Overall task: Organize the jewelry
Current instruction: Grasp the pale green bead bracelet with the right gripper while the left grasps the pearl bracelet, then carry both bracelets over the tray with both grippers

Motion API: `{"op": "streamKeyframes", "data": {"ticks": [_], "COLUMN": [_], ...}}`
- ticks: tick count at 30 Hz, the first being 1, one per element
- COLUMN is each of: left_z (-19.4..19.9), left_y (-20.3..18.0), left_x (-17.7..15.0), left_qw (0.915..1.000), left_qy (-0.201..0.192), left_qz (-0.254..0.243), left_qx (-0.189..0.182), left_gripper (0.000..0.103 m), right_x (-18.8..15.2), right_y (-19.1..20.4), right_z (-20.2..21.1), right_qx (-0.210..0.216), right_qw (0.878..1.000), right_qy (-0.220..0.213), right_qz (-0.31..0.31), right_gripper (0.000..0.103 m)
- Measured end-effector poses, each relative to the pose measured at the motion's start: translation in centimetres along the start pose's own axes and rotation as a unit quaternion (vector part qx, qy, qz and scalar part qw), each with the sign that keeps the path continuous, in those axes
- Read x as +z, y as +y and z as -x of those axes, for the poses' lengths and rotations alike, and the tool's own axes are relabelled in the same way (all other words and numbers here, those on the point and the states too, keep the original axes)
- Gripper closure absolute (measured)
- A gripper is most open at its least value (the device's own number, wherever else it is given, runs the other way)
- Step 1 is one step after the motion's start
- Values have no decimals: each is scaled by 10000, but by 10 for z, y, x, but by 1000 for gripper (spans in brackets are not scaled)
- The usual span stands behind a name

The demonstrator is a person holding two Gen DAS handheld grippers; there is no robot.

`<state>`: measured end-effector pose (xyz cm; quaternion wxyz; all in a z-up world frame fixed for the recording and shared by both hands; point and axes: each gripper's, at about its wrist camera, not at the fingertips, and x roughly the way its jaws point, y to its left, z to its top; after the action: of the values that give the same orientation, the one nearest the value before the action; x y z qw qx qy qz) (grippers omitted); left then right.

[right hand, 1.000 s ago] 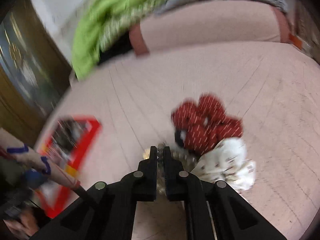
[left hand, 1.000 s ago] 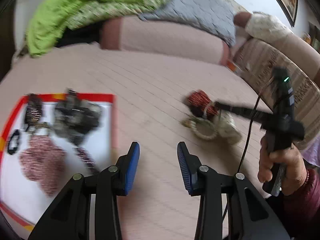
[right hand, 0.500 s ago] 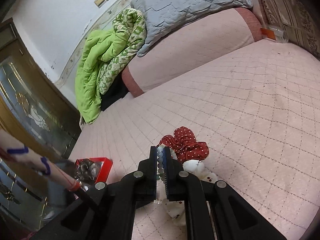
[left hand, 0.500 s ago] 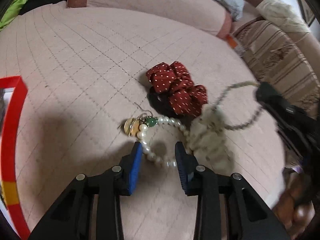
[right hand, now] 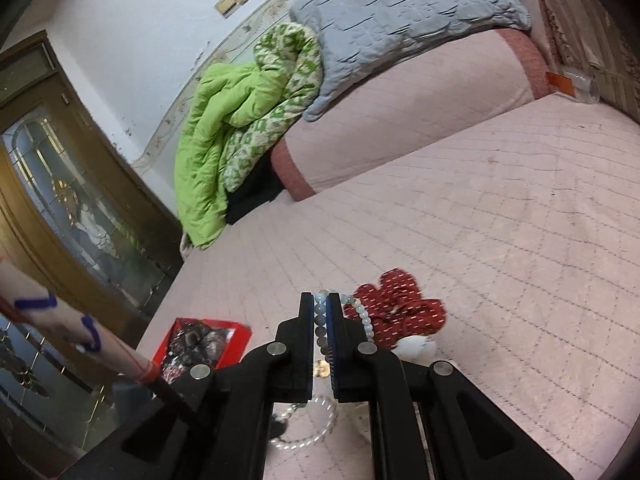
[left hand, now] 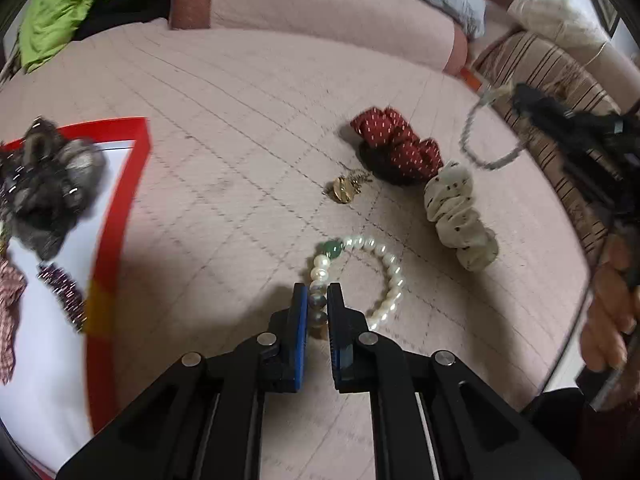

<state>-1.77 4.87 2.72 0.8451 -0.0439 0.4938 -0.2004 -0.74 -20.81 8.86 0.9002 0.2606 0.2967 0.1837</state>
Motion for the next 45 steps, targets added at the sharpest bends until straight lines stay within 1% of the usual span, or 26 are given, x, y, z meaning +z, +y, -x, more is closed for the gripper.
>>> {"op": "streamKeyframes", "data": {"ticks": [3, 5, 12, 19, 31, 37, 40, 45], "left_z": [19, 28, 57, 77, 129, 150, 157, 168], "left_y": [4, -1, -13, -1, 26, 51, 64, 89], "left_x": [-4, -1, 2, -2, -15, -27, -33, -43], "left_qw": [9995, 9988, 9958, 9944, 9892, 9863, 9852, 9831], "left_qy": [-298, -482, -865, -1038, -1465, -1612, -1651, -1713], "left_qz": [-16, -81, -289, -171, 105, 329, 432, 591], "left_qx": [-52, -59, 22, 19, -6, 81, 135, 277], "left_gripper": [94, 94, 94, 94, 94, 94, 94, 94], "right_x": [-4, -8, -21, -47, -79, -90, -97, -102], "right_y": [9, 15, 29, 47, 83, 91, 99, 119], "right_z": [-7, -11, -15, -7, 1, 1, 0, -2], "right_qx": [110, 120, 186, 174, 262, 319, 306, 438], "right_qw": [9999, 9997, 9992, 9985, 9966, 9964, 9956, 9942], "right_qy": [114, 178, 272, 391, 471, 561, 629, 688], "right_qz": [53, 139, 203, 353, 623, 559, 620, 707], "right_gripper": [96, 96, 96, 96, 96, 96, 96, 96]}}
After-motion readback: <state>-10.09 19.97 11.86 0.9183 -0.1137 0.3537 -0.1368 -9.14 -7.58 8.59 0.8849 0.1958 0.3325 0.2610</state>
